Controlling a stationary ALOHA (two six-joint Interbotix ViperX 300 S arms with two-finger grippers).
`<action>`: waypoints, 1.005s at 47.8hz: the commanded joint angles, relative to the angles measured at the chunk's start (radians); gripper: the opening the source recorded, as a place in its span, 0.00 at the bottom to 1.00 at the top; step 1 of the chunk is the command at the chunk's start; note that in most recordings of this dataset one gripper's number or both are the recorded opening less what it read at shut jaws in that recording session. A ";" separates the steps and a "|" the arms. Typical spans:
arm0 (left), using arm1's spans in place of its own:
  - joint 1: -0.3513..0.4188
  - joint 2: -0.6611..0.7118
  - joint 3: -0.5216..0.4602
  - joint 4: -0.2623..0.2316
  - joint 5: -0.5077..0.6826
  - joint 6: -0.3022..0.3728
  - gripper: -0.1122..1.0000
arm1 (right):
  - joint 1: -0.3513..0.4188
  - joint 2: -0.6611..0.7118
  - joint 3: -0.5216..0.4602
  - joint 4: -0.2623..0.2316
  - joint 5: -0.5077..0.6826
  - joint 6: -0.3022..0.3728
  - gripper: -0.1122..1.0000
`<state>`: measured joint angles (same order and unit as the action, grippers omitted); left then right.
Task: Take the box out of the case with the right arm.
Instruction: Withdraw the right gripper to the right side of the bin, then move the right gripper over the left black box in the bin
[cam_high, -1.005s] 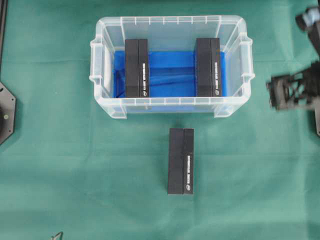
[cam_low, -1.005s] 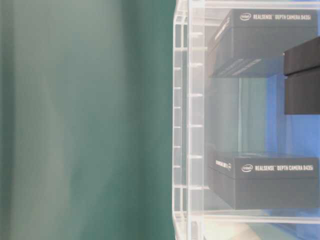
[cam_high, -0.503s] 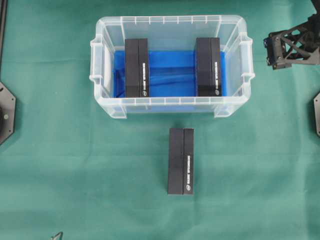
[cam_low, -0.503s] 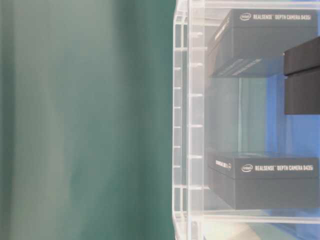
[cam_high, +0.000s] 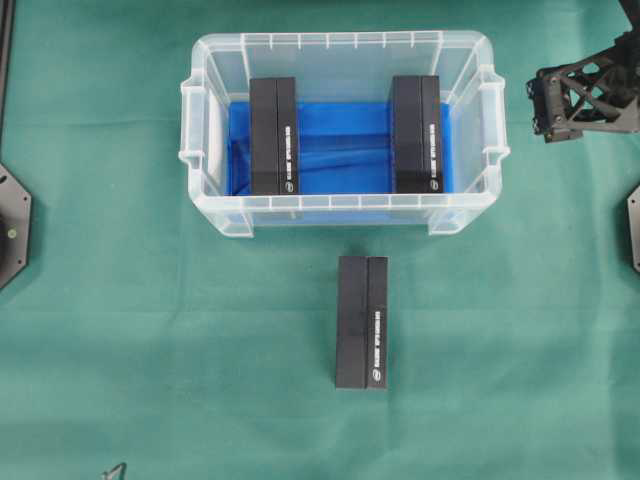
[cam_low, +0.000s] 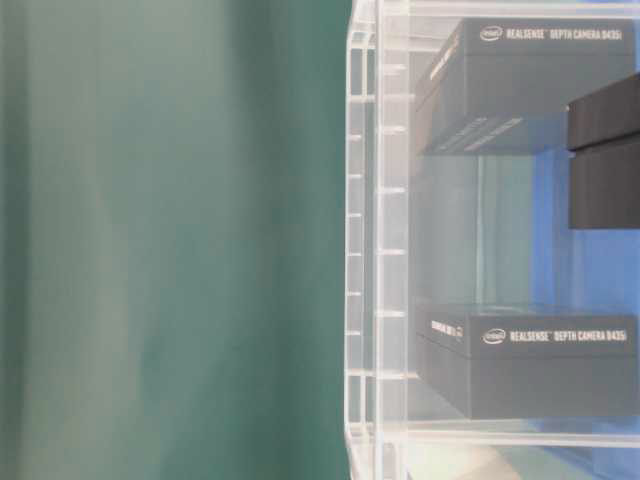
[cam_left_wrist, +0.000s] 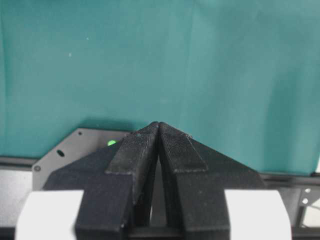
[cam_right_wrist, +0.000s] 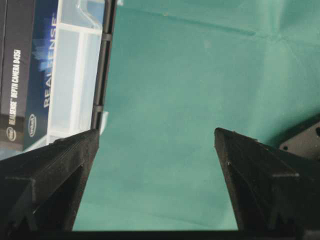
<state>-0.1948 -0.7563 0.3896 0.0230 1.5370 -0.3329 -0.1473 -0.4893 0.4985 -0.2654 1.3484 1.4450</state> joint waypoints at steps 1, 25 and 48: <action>0.005 0.003 -0.011 0.005 -0.003 0.002 0.10 | -0.002 -0.005 -0.009 0.000 -0.003 0.002 0.93; 0.005 0.003 -0.011 0.003 -0.003 0.002 0.10 | -0.002 -0.005 -0.009 0.000 -0.002 0.003 0.93; 0.005 0.003 -0.011 0.005 -0.003 -0.002 0.10 | -0.002 0.081 -0.081 0.006 -0.055 0.028 0.93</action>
<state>-0.1948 -0.7547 0.3896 0.0245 1.5370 -0.3329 -0.1473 -0.4264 0.4602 -0.2608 1.3085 1.4711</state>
